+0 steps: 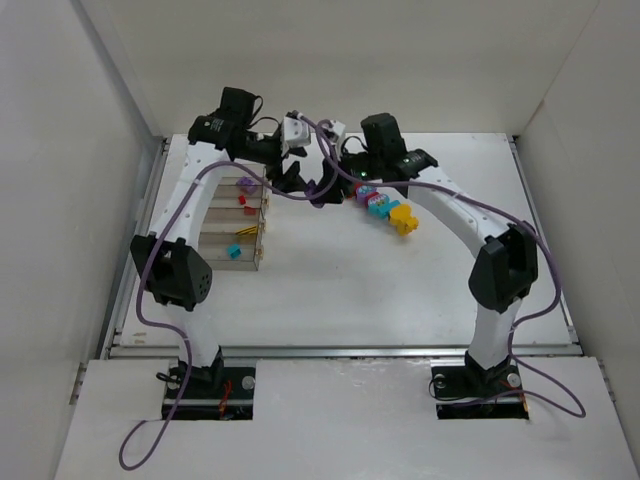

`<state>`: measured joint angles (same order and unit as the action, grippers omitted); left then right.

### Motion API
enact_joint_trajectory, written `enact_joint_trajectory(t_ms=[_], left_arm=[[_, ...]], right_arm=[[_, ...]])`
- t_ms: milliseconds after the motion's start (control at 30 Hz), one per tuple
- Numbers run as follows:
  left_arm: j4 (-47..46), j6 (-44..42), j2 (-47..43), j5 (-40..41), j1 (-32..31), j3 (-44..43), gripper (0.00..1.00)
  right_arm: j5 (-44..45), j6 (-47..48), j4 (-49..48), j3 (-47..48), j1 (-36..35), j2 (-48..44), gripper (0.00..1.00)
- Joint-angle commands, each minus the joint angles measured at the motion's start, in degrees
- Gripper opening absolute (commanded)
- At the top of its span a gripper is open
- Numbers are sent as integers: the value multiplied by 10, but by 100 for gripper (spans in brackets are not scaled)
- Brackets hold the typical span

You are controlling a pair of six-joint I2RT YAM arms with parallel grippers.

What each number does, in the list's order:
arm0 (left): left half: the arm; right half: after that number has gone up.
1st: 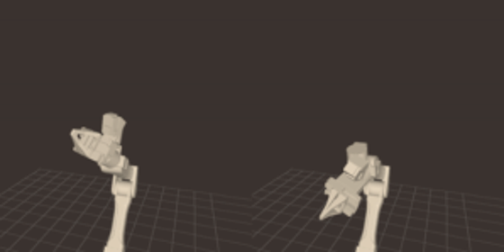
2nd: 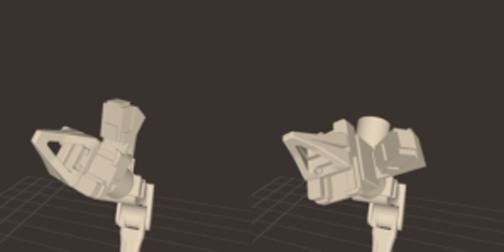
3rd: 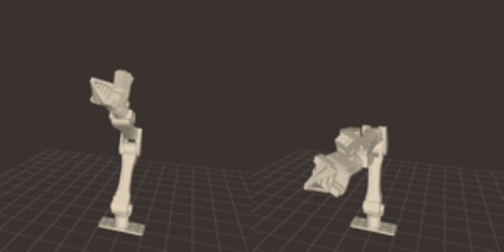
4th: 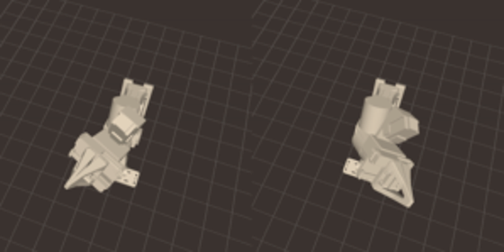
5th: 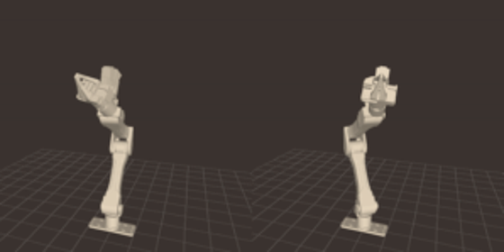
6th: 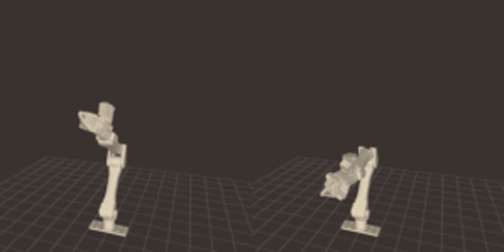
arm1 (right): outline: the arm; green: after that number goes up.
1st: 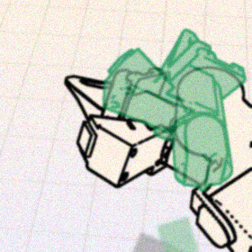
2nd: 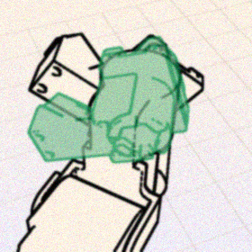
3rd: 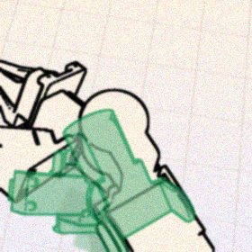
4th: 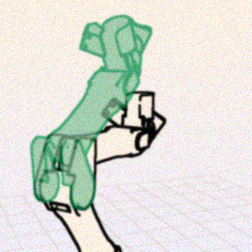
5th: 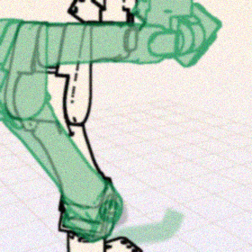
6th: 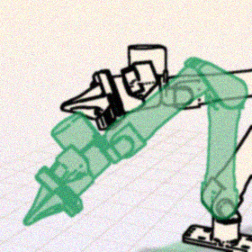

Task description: Sort the legos into containers by color

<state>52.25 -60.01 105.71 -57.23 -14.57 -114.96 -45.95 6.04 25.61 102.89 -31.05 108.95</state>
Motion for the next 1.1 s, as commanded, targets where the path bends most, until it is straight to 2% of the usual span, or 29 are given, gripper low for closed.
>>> enact_joint_trajectory(t_ms=[0,133,200,400,667,733,900,1067], left_arm=[[113,-86,0,-60,6,5,84],[127,-106,0,-66,-5,27,78],[127,-107,-10,-66,-12,35,72],[127,-107,-21,-49,-36,57,69],[127,-87,-26,-44,-42,56,48],[127,-80,-26,-54,-42,51,48],[127,-60,-26,-88,-29,40,62],[127,-55,-21,-106,-22,29,64]], right_arm=[[-14,25,-20,-35,-16,-64,0],[-14,30,-42,-71,-34,-92,0],[-14,30,-49,-81,-40,-101,0],[3,35,-66,-97,-45,-117,0],[9,35,-55,-87,-51,-111,0],[9,35,-55,-87,-51,-111,0],[9,35,-50,-98,-51,-111,0],[9,35,-50,-109,-51,-117,0]])
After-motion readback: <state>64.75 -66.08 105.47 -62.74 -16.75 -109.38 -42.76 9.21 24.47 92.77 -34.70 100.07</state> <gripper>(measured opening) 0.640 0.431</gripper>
